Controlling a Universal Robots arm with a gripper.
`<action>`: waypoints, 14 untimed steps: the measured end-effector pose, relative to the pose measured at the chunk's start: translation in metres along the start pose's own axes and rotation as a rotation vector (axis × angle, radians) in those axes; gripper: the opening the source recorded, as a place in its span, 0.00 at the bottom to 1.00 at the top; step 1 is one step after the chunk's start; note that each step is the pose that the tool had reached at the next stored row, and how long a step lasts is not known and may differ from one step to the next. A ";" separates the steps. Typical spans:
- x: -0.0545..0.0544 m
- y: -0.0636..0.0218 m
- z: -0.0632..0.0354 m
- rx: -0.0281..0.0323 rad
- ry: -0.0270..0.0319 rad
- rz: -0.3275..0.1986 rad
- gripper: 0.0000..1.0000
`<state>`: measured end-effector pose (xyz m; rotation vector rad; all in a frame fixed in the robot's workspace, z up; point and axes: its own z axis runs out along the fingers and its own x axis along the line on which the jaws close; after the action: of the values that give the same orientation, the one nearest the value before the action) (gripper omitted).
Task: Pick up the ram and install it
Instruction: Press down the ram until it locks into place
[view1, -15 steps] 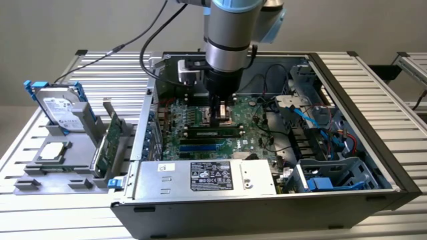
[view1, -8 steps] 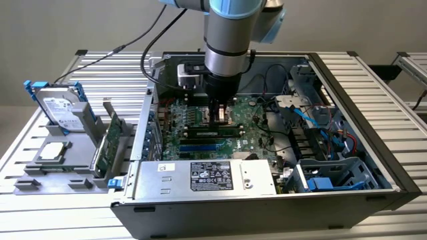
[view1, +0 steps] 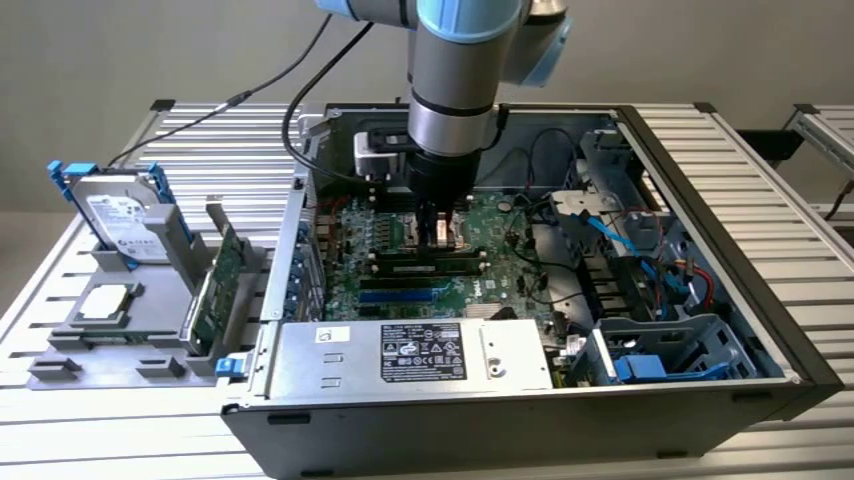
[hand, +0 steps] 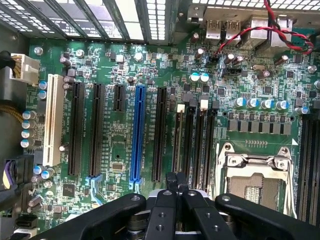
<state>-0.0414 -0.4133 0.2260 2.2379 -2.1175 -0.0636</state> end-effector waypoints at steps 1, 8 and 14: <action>0.000 0.0000 0.0001 0.0000 0.0004 0.000 0.11; 0.000 0.0004 -0.0052 0.0001 0.0005 0.000 0.11; 0.000 0.0003 -0.0178 -0.0005 0.0006 0.000 0.11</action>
<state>-0.0404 -0.4130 0.2437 2.2373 -2.1171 -0.0634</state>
